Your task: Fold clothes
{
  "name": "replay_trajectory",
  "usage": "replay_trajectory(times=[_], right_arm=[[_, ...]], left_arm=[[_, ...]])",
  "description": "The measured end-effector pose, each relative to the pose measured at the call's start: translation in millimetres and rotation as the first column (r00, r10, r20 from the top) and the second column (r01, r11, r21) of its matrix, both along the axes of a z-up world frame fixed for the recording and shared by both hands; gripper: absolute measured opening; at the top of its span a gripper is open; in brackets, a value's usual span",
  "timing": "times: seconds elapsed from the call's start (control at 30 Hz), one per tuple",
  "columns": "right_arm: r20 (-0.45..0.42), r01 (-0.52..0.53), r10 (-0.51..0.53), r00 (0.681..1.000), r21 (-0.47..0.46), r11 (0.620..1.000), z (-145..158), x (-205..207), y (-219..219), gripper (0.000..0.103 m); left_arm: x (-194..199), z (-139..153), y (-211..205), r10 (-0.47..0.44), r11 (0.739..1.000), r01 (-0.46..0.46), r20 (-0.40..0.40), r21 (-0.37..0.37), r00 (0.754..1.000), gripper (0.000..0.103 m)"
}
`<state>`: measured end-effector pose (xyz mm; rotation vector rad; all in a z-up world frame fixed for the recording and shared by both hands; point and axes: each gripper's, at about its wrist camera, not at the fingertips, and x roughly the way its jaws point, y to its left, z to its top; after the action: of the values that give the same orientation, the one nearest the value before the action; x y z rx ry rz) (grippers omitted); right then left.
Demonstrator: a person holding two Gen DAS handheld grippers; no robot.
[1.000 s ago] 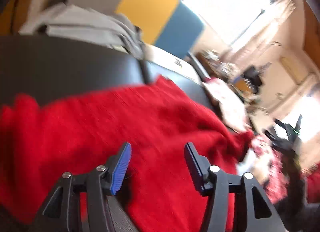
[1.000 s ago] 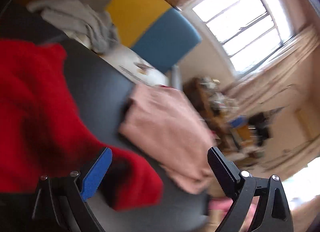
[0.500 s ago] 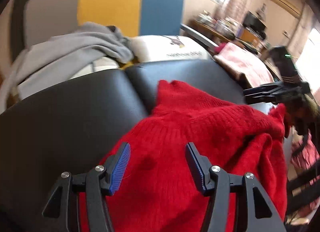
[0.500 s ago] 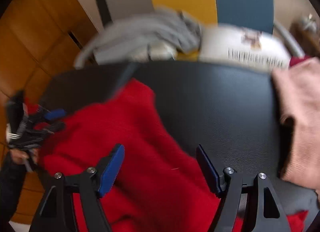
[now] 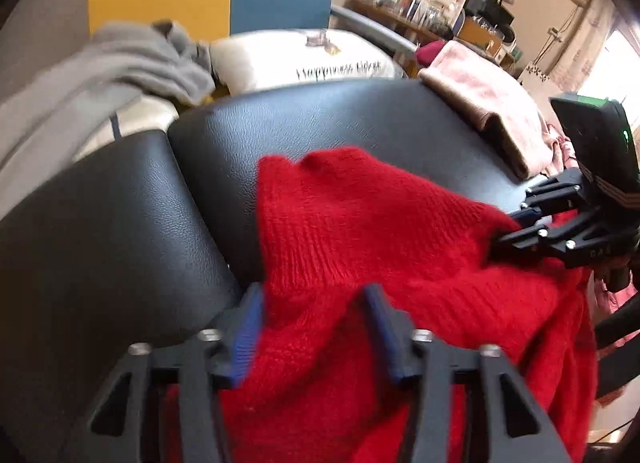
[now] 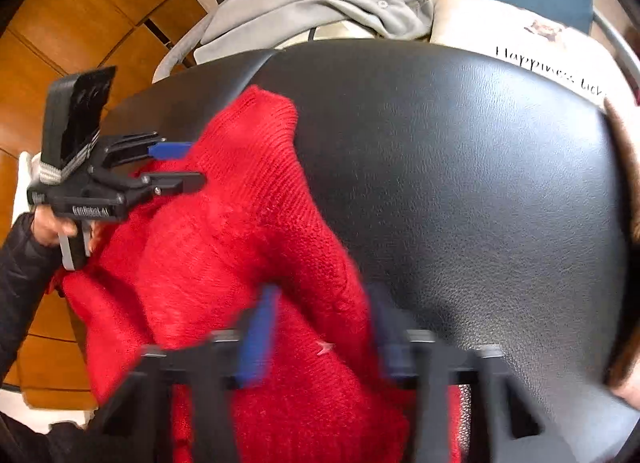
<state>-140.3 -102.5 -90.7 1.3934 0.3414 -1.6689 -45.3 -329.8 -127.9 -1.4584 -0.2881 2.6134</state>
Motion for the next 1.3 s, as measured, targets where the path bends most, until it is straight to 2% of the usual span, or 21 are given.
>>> replay_trajectory(times=[0.1, 0.2, 0.23, 0.3, 0.37, 0.4, 0.43, 0.47, 0.5, 0.53, 0.57, 0.6, 0.67, 0.73, 0.87, 0.9, 0.97, 1.0, 1.17, 1.27, 1.3], right_arm=[[-0.126, -0.049, 0.051, 0.991, 0.012, 0.999, 13, 15, -19, 0.019], [-0.355, -0.069, 0.058, 0.933, -0.017, 0.997, 50, 34, -39, 0.018], [-0.476, -0.078, 0.061, 0.877, -0.016, 0.997, 66, 45, -47, 0.017], [-0.689, -0.088, 0.056, 0.723, -0.01, 0.996, 93, 65, -65, 0.015], [-0.812, -0.066, 0.013, 0.584, -0.031, 0.997, 102, 74, -77, 0.013], [-0.841, -0.061, -0.01, 0.541, -0.051, 0.997, 102, 76, -83, 0.015], [-0.824, -0.072, -0.013, 0.566, -0.065, 0.995, 95, 72, -88, 0.033], [-0.79, -0.077, 0.002, 0.613, -0.058, 0.995, 87, 67, -93, 0.071], [-0.743, -0.072, 0.008, 0.669, -0.054, 0.996, 75, 63, -92, 0.085], [-0.69, -0.065, 0.004, 0.723, -0.063, 0.996, 64, 57, -87, 0.086], [-0.635, -0.052, -0.006, 0.773, -0.073, 0.996, 55, 52, -80, 0.077], [-0.583, -0.032, -0.024, 0.812, -0.086, 0.996, 49, 49, -71, 0.075], [-0.48, -0.015, -0.056, 0.875, -0.141, 0.99, 41, 41, -54, 0.075], [-0.356, 0.018, -0.089, 0.93, -0.196, 0.98, 33, 12, -41, 0.074], [-0.327, 0.072, -0.139, 0.935, -0.209, 0.975, 36, -3, -38, 0.07], [-0.326, 0.08, -0.147, 0.934, -0.21, 0.974, 38, -6, -40, 0.065], [-0.329, 0.072, -0.137, 0.934, -0.203, 0.977, 38, -15, -57, 0.035], [-0.342, 0.05, -0.113, 0.933, -0.187, 0.981, 36, -16, -74, 0.032], [-0.39, -0.069, 0.024, 0.921, -0.102, 0.992, 18, -29, -151, 0.031], [-0.453, -0.072, 0.069, 0.889, 0.011, 0.997, -5, -36, -180, 0.029], [-0.467, -0.053, 0.051, 0.883, 0.01, 0.999, -9, -43, -179, 0.029]], left_arm=[[16, 10, -9, 0.097, 0.995, -0.098, -0.052, -0.027, 0.994, 0.011], [11, 17, -21, 0.159, 0.979, -0.168, -0.08, -0.113, 0.984, 0.011], [10, 20, -24, 0.18, 0.971, -0.191, -0.091, -0.142, 0.98, 0.011], [7, 25, -32, 0.218, 0.951, -0.237, -0.113, -0.197, 0.969, 0.013], [4, 29, -40, 0.255, 0.926, -0.283, -0.138, -0.25, 0.957, 0.018], [2, 32, -43, 0.273, 0.911, -0.306, -0.151, -0.276, 0.95, 0.021], [1, 34, -47, 0.29, 0.895, -0.328, -0.165, -0.301, 0.943, 0.025], [-1, 36, -51, 0.307, 0.878, -0.351, -0.179, -0.326, 0.935, 0.024], [-2, 37, -56, 0.326, 0.864, -0.372, -0.184, -0.34, 0.927, 0.022], [0, 30, -65, 0.363, 0.87, -0.389, -0.142, -0.302, 0.921, 0.021], [7, 29, -74, 0.394, 0.87, -0.416, -0.134, -0.267, 0.909, 0.021], [14, 27, -82, 0.42, 0.869, -0.439, -0.126, -0.231, 0.899, 0.021], [28, 29, -90, 0.435, 0.877, -0.45, -0.116, -0.167, 0.893, 0.021], [41, 31, -88, 0.447, 0.868, -0.463, -0.125, -0.177, 0.886, 0.021], [57, 33, -69, 0.421, 0.876, -0.447, -0.166, -0.181, 0.892, 0.021], [56, 30, -68, 0.42, 0.877, -0.445, -0.164, -0.18, 0.893, 0.021], [55, 25, -66, 0.417, 0.879, -0.441, -0.159, -0.18, 0.895, 0.021], [55, 23, -65, 0.415, 0.88, -0.439, -0.156, -0.18, 0.896, 0.021], [52, 10, -61, 0.408, 0.885, -0.429, -0.144, -0.181, 0.902, 0.022], [45, 3, -66, 0.381, 0.884, -0.405, -0.143, -0.233, 0.913, 0.029], [41, 3, -68, 0.368, 0.886, -0.393, -0.145, -0.247, 0.919, 0.031]])
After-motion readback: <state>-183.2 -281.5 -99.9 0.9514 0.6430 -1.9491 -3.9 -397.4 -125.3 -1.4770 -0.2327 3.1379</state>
